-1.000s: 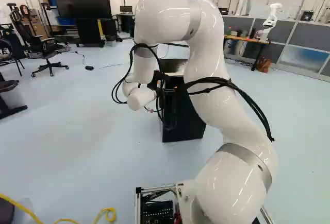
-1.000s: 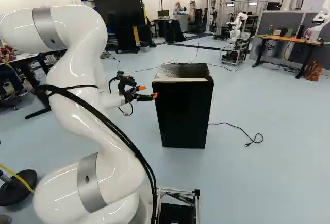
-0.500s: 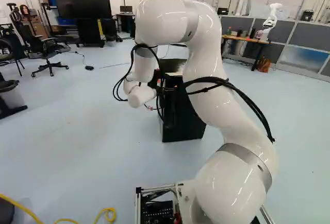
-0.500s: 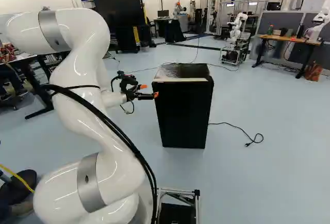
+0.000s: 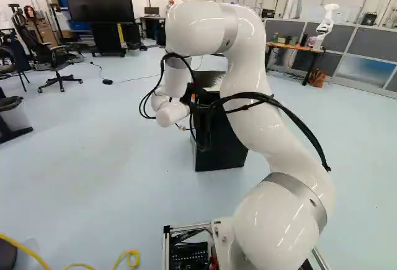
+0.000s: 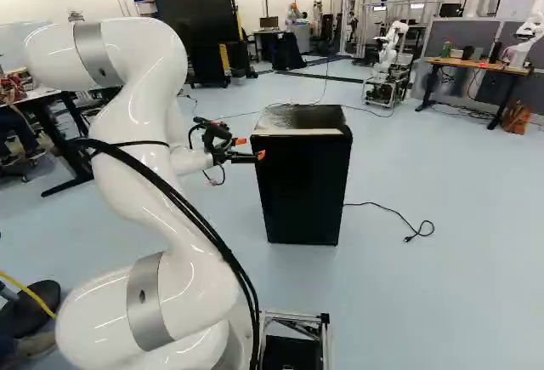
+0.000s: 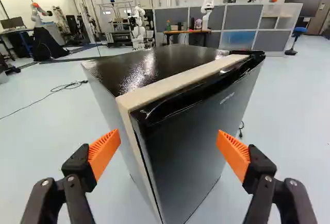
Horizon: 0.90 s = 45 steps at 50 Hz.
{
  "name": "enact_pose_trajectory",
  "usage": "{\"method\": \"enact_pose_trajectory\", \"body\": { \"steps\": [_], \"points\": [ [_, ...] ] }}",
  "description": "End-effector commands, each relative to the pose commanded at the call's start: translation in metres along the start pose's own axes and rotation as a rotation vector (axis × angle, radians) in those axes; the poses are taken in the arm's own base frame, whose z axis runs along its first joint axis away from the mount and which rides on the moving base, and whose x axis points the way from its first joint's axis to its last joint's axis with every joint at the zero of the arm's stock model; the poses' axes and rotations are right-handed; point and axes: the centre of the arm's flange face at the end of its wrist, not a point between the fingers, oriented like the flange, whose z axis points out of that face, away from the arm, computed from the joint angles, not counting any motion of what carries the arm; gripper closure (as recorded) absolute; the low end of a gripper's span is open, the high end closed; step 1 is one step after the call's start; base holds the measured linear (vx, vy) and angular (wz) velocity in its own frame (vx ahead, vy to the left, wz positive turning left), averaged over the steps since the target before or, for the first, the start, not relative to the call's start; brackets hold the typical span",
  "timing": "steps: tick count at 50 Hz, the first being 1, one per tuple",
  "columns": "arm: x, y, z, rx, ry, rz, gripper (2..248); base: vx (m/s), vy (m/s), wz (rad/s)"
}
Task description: Grab a drink from the fridge
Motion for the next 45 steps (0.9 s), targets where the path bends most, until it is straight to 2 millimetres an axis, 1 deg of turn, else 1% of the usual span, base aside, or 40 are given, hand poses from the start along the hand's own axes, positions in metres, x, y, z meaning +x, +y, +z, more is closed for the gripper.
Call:
{"method": "enact_pose_trajectory", "body": {
  "steps": [11,27,36,45],
  "points": [
    [0.002,0.002,0.009,-0.015,0.002,0.007,3,0.000,0.000,0.000],
    [0.004,0.010,0.018,-0.037,0.003,0.010,3,0.000,0.000,0.000],
    [0.005,0.017,0.020,-0.048,0.001,0.007,3,0.000,0.000,0.000],
    [0.007,0.030,0.017,-0.057,-0.005,-0.005,3,0.000,0.000,0.000]
  ]
}}
